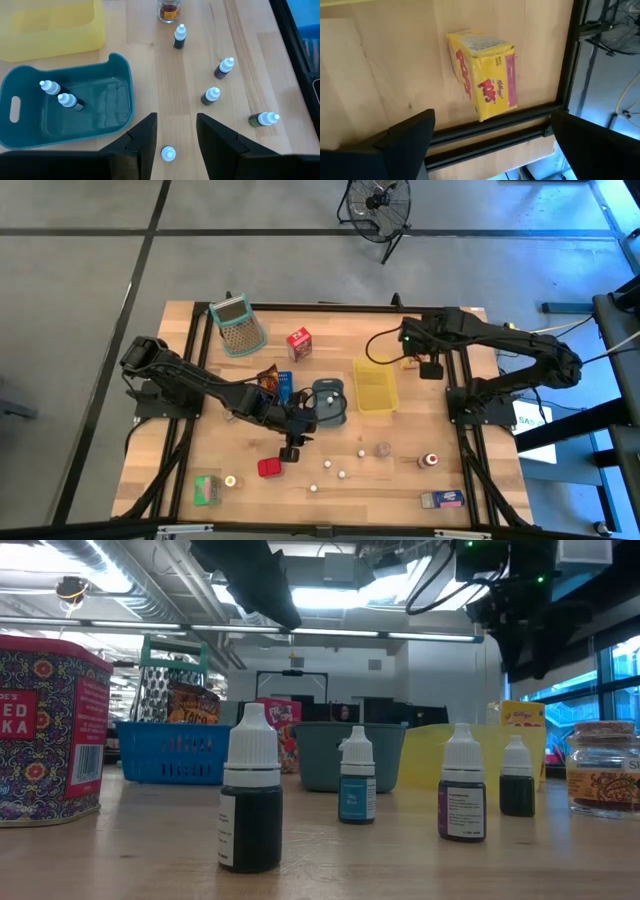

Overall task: Pick & Place Kitchen Items
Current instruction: Put the yellow cereal box into the yellow bin

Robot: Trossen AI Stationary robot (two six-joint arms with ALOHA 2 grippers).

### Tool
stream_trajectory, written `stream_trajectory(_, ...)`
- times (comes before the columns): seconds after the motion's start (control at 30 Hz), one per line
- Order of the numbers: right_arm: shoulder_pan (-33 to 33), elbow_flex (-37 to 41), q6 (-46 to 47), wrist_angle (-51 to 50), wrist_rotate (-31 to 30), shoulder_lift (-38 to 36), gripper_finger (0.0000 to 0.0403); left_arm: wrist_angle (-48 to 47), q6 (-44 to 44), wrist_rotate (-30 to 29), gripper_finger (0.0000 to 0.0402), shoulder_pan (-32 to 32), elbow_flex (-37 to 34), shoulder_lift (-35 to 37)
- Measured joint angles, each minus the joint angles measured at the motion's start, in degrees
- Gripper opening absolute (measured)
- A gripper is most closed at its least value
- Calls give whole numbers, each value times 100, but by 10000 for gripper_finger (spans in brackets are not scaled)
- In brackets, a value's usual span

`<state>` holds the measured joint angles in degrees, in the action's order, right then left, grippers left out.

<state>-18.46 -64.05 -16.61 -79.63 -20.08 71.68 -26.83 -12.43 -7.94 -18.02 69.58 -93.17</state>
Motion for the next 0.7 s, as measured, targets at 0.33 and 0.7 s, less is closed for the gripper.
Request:
stream_trajectory(0.33,-651,0,-936,446,733,-2,399,0,121,4,132,0,0,0)
stream_trajectory(0.7,-1100,0,-1429,570,1283,-2,399,-10,116,37,132,0,0,0)
